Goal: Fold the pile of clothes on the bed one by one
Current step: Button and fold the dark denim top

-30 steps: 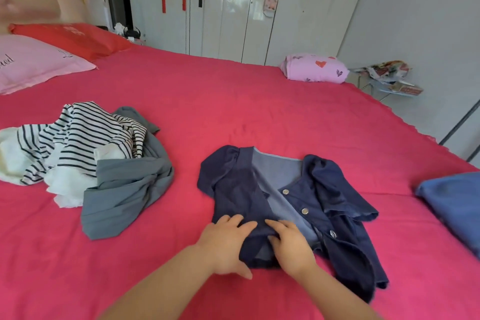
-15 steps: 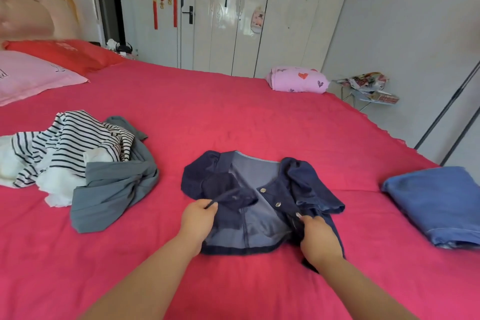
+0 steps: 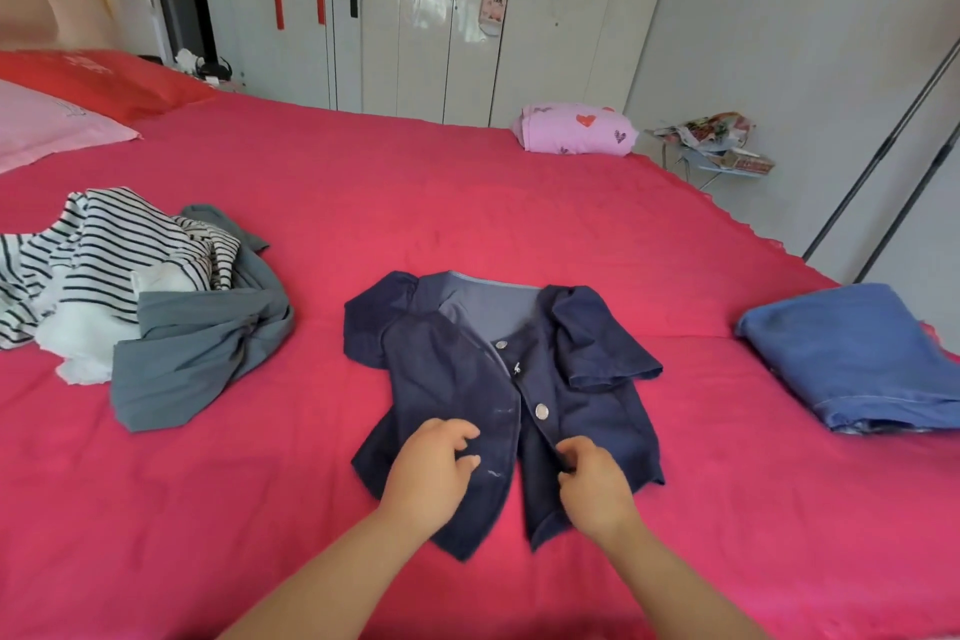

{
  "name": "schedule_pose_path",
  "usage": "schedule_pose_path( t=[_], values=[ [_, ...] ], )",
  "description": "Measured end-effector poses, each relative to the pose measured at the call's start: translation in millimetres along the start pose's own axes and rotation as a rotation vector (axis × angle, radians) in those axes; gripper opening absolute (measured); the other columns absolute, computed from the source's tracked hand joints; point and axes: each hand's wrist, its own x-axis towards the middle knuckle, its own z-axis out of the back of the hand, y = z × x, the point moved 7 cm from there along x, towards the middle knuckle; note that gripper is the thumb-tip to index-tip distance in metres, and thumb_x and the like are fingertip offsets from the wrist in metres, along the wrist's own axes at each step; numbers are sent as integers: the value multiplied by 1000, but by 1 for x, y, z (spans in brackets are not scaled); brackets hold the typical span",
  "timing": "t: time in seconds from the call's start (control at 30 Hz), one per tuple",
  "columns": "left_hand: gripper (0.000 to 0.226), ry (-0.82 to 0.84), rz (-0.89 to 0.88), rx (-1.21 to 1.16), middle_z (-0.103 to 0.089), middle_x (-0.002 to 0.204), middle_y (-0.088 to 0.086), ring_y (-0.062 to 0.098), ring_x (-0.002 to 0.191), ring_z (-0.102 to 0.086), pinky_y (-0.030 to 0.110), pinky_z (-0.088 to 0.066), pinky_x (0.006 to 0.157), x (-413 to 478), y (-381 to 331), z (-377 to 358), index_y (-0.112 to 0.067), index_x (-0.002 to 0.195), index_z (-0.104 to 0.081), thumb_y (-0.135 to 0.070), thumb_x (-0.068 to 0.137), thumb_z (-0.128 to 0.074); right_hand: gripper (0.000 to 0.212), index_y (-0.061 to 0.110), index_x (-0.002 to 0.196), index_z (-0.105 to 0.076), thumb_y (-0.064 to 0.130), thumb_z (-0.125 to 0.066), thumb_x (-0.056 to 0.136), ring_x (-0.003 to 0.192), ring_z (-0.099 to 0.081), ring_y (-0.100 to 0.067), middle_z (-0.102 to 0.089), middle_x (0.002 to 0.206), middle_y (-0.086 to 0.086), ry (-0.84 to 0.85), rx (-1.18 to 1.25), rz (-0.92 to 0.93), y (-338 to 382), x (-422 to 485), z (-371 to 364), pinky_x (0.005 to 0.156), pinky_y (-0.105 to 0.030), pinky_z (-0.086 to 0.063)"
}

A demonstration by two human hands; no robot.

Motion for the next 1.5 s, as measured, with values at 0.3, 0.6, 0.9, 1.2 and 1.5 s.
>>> schedule_pose_path(
  t=[0.3, 0.6, 0.9, 1.2, 1.5],
  values=[
    [31, 92, 8, 125, -53, 118, -4, 10, 109, -54, 17, -37, 88, -4, 4, -46, -28, 121, -59, -23, 91, -56, 52, 35, 84, -61, -13, -44, 80, 83, -62, -2, -67, 90, 10, 77, 206, 67, -5, -10, -14, 76, -8, -43],
    [15, 61, 1, 351, -51, 106, -5, 16, 98, -56, 31, -44, 74, -1, -2, -51, -25, 100, -57, -33, 92, -48, 21, 32, 86, -50, 17, -64, 81, 85, -53, -8, -57, 76, 15, -149, 70, 294, 13, -20, -7, 68, -14, -38],
    [28, 207, -75, 607, -54, 113, 2, 23, 105, -56, 33, -45, 80, 7, -7, -60, -17, 112, -57, -31, 89, -49, 33, 30, 111, -65, 9, -51, 90, 97, -54, -11, -33, 78, 16, 5, -228, 500, 32, -9, -6, 74, -15, -35],
    [13, 32, 303, -681, -60, 66, -4, 7, 62, -53, 23, -46, 60, 19, 22, -29, -13, 74, -66, -9, 85, -61, 25, 33, 62, -57, 19, -72, 76, 72, -58, 1, -61, 63, 20, 47, 141, 298, 29, 1, -22, 66, -8, -42],
    [13, -74, 175, -580, -69, 74, -8, -8, 65, -58, 5, -42, 60, 13, 10, -27, -18, 76, -69, -9, 84, -64, 15, 25, 71, -60, 14, -64, 80, 79, -56, -8, -60, 69, 9, -8, 165, 331, 42, 4, -28, 68, -14, -43]
  ],
)
